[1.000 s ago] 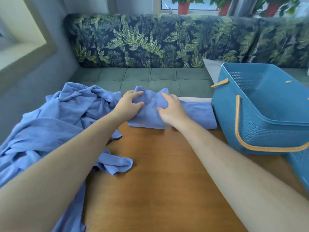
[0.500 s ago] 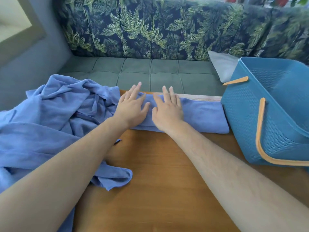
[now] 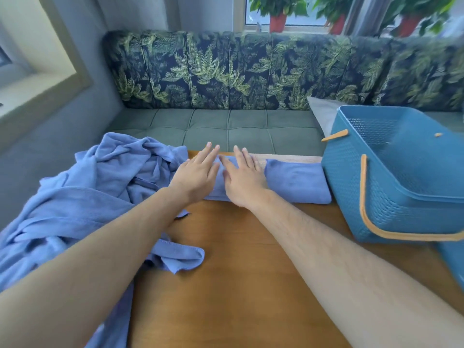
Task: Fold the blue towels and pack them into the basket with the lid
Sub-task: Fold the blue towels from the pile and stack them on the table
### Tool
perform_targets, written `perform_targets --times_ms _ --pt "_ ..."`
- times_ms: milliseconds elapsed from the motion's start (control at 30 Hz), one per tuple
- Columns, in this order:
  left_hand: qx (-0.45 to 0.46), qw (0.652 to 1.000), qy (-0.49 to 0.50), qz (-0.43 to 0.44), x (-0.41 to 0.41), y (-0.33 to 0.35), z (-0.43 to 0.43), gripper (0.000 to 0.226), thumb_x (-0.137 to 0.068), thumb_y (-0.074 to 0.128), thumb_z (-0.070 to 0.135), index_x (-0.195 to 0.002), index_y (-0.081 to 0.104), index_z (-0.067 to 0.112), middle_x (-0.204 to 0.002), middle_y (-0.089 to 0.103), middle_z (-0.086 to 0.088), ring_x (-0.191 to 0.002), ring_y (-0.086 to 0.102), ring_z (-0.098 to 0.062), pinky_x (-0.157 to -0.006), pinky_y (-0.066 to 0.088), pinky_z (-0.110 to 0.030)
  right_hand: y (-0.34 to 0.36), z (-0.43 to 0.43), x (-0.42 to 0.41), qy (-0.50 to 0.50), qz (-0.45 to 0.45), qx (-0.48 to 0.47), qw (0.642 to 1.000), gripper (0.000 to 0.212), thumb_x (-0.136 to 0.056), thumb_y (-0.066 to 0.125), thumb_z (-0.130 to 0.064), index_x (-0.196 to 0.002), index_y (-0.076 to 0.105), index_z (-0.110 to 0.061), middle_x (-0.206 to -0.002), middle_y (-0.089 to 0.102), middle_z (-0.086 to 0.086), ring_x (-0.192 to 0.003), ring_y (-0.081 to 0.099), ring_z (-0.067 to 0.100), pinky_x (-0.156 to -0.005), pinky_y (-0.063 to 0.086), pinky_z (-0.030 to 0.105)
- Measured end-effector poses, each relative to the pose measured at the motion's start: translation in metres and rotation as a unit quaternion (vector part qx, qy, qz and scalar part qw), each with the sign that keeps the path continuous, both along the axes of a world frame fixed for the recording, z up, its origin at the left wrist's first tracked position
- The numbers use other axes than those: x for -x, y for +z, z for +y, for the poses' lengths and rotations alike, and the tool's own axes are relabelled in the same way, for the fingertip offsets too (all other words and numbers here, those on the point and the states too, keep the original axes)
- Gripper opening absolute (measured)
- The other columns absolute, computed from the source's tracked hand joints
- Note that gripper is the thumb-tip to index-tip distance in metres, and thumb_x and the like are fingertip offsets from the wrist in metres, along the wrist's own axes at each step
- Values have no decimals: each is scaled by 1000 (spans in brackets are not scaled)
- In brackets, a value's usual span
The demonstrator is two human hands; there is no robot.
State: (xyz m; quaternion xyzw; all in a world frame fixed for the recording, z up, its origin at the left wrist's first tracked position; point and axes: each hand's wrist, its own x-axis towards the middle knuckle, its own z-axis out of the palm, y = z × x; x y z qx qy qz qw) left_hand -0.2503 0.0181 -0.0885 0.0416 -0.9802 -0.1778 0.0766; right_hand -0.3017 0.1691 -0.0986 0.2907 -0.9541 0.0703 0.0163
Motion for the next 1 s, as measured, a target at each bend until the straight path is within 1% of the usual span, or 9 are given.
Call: perform_targets --times_ms 167,267,433,500,633,733,833,900,1000 --pt "39 995 46 73 -67 54 -34 48 -108 33 33 -155 34 26 -166 21 5 -148 30 -18 -112 30 -43 42 -46 -55 89 34 81 992 50 -109 28 -32 -158 26 -28 -169 8 5 -156 5 25 -126 2 42" --pt "60 991 84 81 -117 76 -66 45 -108 34 31 -152 40 24 -163 29 3 -144 36 -21 -112 31 -43 60 -88 -90 143 42 113 982 47 -108 33 -32 -154 36 -22 -166 20 7 -151 20 28 -122 16 43" --pt "106 980 161 46 -204 85 -119 54 -98 25 41 -137 55 21 -144 51 1 -122 52 -33 -99 44 -47 77 -149 -149 259 -1 168 951 36 -103 47 -24 -137 57 -17 -143 52 7 -125 50 34 -96 45 51" --pt "116 976 186 10 -227 78 -136 42 -98 37 33 -135 54 20 -137 55 -1 -115 50 -34 -96 44 -45 76 -167 -165 282 -24 160 946 30 -100 48 -24 -126 61 -17 -128 61 8 -117 55 35 -89 47 49" --pt "121 970 208 -26 -247 67 -148 23 -97 44 23 -116 54 15 -119 54 -4 -103 40 -25 -82 39 -35 68 -189 -177 230 -4 104 968 28 -98 55 -31 -120 61 -15 -119 59 11 -111 55 34 -85 39 40" --pt "103 973 208 9 -247 65 -153 28 -98 52 30 -122 60 18 -117 52 -5 -106 44 -28 -88 45 -39 71 -189 -181 216 -15 125 968 19 -99 52 -27 -107 61 -12 -111 56 11 -104 55 35 -83 40 41" --pt "75 975 199 59 -243 73 -151 27 -98 55 33 -121 63 19 -114 49 -5 -103 49 -28 -89 47 -45 84 -174 -182 219 -37 171 960 15 -102 47 -24 -93 53 -13 -102 58 10 -95 56 34 -72 37 39" --pt "38 976 194 88 -239 82 -143 28 -98 58 35 -121 62 21 -116 49 -4 -99 54 -27 -86 48 -45 97 -159 -179 200 -53 199 958 18 -104 45 -26 -101 55 -11 -102 64 9 -94 59 31 -71 40 38" --pt "15 976 171 137 -232 98 -124 28 -97 60 35 -121 58 20 -115 48 -2 -90 59 -26 -80 50 -43 115 -133 -171 176 -62 246 951 23 -105 43 -30 -117 54 -13 -111 66 7 -102 59 29 -79 44 39"
